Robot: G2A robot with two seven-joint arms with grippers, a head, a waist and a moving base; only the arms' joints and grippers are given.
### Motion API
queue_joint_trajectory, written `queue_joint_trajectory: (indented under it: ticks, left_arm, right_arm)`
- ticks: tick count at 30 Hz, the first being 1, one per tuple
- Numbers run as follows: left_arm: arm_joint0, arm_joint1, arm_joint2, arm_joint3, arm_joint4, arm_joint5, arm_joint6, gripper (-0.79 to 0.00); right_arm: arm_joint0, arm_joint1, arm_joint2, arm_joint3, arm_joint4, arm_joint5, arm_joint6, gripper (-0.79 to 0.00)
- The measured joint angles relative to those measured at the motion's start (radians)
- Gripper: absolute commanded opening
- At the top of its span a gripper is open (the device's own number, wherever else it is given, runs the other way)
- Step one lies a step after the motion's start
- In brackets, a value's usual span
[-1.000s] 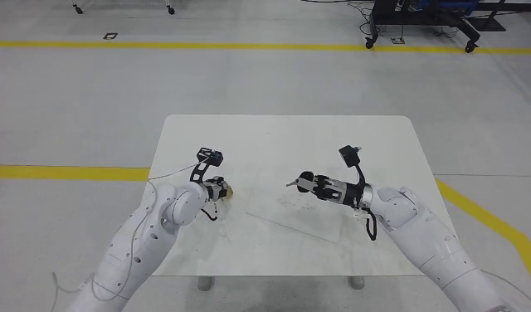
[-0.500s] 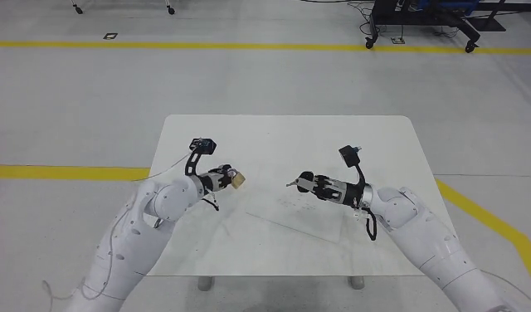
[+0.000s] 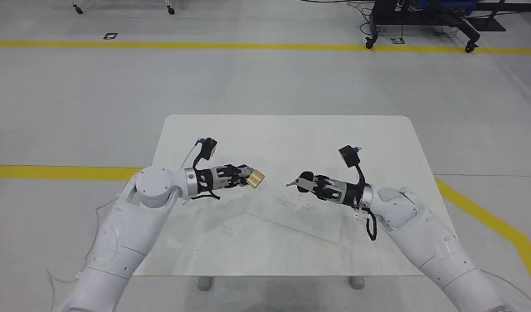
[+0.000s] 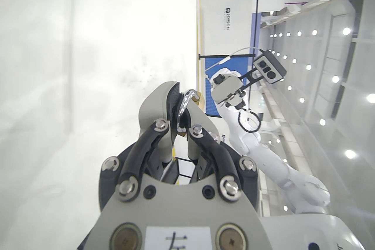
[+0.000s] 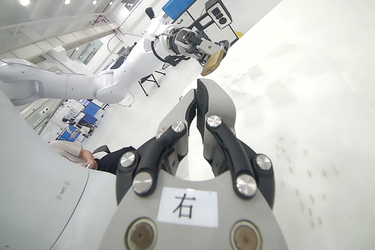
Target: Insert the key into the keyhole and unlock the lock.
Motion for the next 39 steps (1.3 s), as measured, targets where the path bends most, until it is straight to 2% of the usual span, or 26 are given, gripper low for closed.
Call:
queue_joint_trajectory:
  ticks: [9,12,16,19,23,27,29,39]
  left_arm:
    - [0.001,0.0,-0.001,-0.002,0.006,0.001,0.001,-0.785]
    - [0.014,-0.004,0.005,-0.015,-0.021,0.004,0.032,-0.785]
    - [0.015,-0.026,0.009,0.022,-0.215,0.036,0.08,-0.785]
    - [0.002,-0.047,0.032,0.069,-0.339,0.025,0.115,-0.785]
    - [-0.037,-0.073,0.078,0.146,-0.469,0.013,0.048,-0.785]
    - [-0.084,-0.089,0.105,0.227,-0.516,-0.019,-0.031,-0.785]
    - [-0.094,-0.093,0.108,0.26,-0.536,-0.037,-0.067,-0.785]
    - [-0.091,-0.093,0.108,0.255,-0.534,-0.037,-0.061,-0.785]
  right_arm:
    - [0.0,0.0,0.0,0.0,0.0,0.0,0.0,-0.785]
    - [-0.005,-0.008,0.001,-0.018,0.04,0.054,-0.053,-0.785]
    - [-0.002,-0.021,-0.004,-0.032,0.121,0.127,-0.11,-0.785]
    - [0.003,-0.028,-0.008,-0.029,0.162,0.138,-0.113,-0.785]
    - [0.013,-0.036,-0.011,-0.021,0.203,0.149,-0.104,-0.785]
    - [0.011,-0.037,-0.031,-0.042,0.223,0.1,-0.006,-0.785]
    - [0.011,-0.037,-0.03,-0.041,0.223,0.11,-0.01,-0.785]
    - [0.007,-0.037,-0.029,-0.048,0.222,0.114,-0.019,-0.785]
